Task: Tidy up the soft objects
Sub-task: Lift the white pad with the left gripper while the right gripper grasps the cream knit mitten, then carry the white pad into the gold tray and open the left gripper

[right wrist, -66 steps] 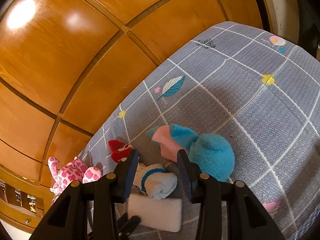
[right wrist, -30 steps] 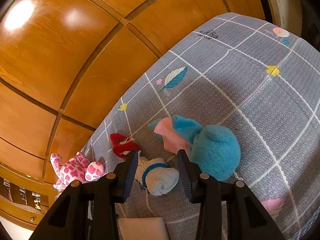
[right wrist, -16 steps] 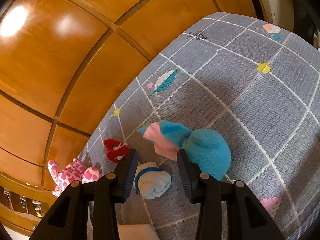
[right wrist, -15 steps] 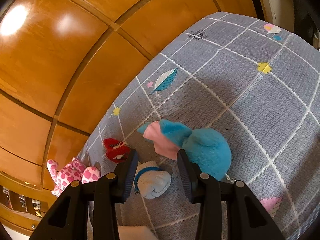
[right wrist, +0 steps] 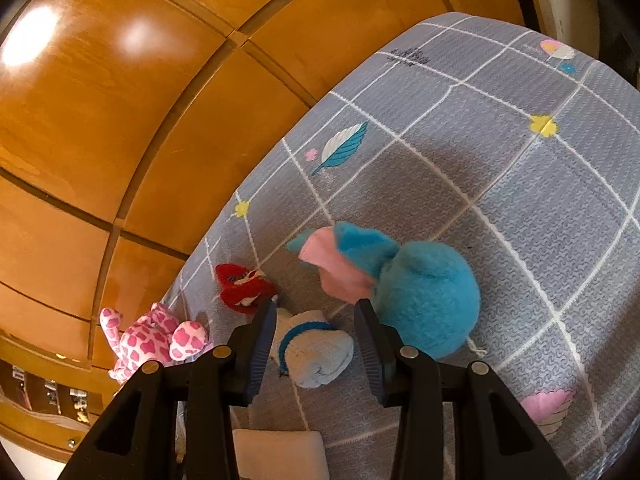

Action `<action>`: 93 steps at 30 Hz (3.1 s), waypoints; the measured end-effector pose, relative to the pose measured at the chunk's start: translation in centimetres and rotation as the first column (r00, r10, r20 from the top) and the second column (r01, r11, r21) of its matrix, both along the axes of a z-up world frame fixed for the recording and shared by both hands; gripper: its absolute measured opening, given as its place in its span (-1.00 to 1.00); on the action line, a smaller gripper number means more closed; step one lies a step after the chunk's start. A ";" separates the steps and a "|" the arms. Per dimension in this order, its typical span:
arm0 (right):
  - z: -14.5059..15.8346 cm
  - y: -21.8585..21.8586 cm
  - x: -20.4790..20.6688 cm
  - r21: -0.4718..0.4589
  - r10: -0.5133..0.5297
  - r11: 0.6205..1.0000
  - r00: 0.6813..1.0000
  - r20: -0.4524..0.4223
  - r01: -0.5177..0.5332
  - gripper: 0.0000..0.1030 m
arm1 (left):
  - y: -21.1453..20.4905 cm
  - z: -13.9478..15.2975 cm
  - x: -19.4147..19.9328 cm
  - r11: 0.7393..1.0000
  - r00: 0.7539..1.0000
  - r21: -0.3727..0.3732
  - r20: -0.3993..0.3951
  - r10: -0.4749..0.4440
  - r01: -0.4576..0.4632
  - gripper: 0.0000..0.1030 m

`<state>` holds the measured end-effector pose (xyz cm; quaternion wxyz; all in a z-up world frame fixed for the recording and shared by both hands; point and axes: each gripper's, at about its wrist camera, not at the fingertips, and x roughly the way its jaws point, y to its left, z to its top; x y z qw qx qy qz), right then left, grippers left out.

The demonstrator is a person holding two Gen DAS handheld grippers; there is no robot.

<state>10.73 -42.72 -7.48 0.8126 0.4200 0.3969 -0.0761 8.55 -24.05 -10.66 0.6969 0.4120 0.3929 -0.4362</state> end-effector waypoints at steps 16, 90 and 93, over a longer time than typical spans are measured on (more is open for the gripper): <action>0.6 0.8 0.5 -0.008 0.049 0.999 0.999 0.018 -0.049 -0.22 | 5.1 1.7 -0.3 0.965 0.973 -0.185 -0.168 0.156 -0.187 0.32; 8.6 25.2 4.5 -0.543 0.622 0.626 0.778 -0.085 -0.560 -0.18 | 48.6 7.8 -9.4 -0.130 -0.062 -0.427 -0.170 0.983 -0.895 0.99; 9.3 27.9 5.1 -0.543 0.653 0.611 0.754 -0.066 -0.577 -0.18 | 47.9 8.1 -9.9 -0.111 -0.051 -0.439 -0.147 0.988 -0.892 0.99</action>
